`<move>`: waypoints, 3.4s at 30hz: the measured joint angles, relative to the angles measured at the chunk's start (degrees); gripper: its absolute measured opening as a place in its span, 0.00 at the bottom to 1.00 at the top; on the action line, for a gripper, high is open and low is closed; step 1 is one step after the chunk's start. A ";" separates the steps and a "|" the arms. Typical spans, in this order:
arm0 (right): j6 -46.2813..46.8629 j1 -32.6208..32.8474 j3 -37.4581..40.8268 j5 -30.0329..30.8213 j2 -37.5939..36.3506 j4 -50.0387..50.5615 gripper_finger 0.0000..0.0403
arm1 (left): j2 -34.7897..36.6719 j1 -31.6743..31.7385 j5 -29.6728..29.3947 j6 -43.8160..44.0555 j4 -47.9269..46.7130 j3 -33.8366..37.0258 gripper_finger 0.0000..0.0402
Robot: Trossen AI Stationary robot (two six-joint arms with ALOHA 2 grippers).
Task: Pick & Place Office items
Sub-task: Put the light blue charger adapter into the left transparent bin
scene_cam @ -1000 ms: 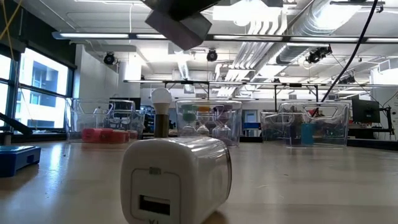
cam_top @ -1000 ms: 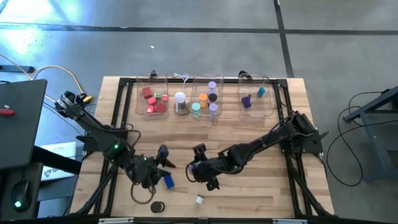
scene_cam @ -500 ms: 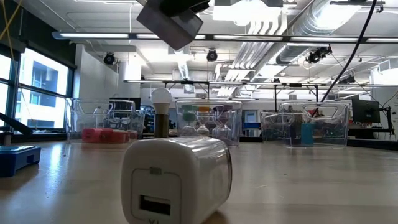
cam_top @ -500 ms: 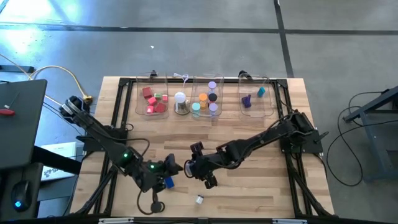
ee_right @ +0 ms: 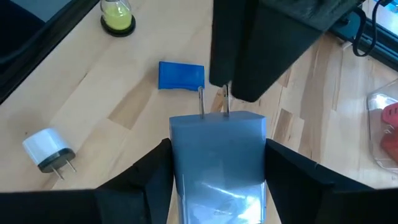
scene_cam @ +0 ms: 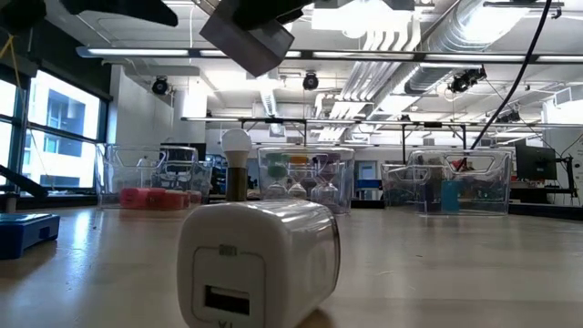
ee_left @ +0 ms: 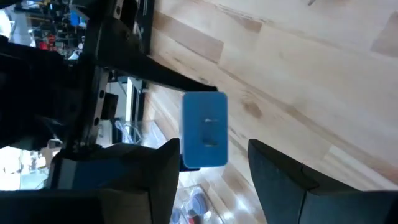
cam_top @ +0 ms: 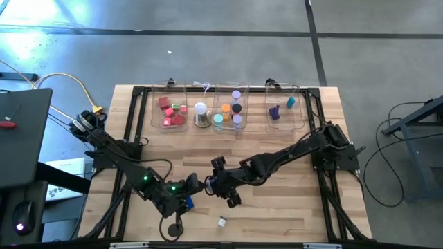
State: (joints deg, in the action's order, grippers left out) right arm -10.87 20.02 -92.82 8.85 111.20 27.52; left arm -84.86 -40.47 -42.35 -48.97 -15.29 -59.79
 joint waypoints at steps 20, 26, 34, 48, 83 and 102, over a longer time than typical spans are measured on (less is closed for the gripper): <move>0.02 -0.30 0.00 -0.07 0.00 0.03 0.51 | -0.07 1.42 1.62 -2.01 2.28 0.00 0.65; 0.17 -0.27 -0.02 -0.07 0.00 0.03 0.52 | -0.07 3.07 2.04 -0.59 2.29 0.00 0.65; 0.50 -0.27 -0.02 -0.07 0.00 0.05 0.52 | -3.56 3.93 1.61 -4.32 2.72 0.00 0.65; 0.63 -0.33 -0.02 0.15 0.00 0.11 0.52 | -6.05 5.57 0.28 -5.73 6.82 -0.02 0.65; 3.72 -0.30 -0.02 -0.35 0.00 -0.12 0.59 | -5.99 4.67 0.26 -8.40 7.28 -0.04 0.28; 13.64 0.51 -0.13 9.32 -3.62 12.15 0.63 | -0.63 2.81 -20.36 22.03 2.74 0.02 0.28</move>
State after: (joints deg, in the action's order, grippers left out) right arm 2.77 20.53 -92.95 18.17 107.58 39.67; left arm -85.49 -37.66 -62.70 -26.94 -12.55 -59.77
